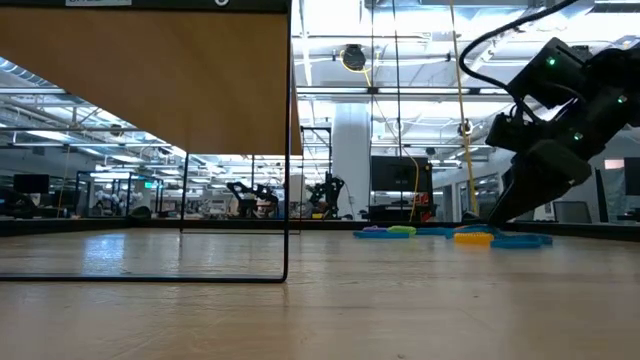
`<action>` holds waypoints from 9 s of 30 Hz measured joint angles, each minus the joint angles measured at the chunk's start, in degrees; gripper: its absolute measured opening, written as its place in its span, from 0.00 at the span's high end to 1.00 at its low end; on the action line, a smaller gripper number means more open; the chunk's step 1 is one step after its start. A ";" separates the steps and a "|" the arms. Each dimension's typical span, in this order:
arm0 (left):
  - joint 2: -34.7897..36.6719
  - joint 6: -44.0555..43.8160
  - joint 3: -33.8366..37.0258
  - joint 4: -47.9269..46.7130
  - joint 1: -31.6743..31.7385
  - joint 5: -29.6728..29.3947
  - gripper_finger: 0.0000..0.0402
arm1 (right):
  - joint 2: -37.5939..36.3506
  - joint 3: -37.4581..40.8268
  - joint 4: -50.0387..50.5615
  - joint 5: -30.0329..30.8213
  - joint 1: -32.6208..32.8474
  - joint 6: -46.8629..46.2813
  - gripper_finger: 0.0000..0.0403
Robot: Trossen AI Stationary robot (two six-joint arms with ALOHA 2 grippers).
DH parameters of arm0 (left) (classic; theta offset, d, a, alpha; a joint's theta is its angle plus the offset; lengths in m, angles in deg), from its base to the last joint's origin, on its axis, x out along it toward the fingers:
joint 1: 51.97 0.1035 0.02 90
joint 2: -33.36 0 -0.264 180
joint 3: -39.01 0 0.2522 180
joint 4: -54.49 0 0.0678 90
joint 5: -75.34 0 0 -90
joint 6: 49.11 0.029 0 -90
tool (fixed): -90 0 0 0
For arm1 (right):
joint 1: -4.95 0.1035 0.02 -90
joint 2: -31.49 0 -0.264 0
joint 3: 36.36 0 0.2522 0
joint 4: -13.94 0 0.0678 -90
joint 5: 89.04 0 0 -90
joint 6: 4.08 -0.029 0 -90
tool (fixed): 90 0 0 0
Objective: Pick & Place Office Desk Supplies
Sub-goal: Put the blue rubber band into the center green bin on the shelf
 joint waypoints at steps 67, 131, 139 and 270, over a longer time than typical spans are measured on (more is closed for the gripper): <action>0.00 -0.63 0.00 -0.68 0.02 -0.11 0.30 | 8.63 -0.77 2.38 7.62 6.91 -9.36 0.63; -39.78 9.03 -28.57 14.73 6.01 20.83 0.30 | 14.83 -15.63 -58.84 -12.04 6.32 20.06 1.00; -39.78 9.16 -28.59 14.63 6.33 20.48 0.46 | 16.46 -15.66 -62.33 -13.77 6.37 20.06 1.00; 13.14 -9.38 -4.52 -14.85 -5.62 -4.63 0.29 | 49.29 -41.60 10.53 -6.31 -42.99 5.51 0.87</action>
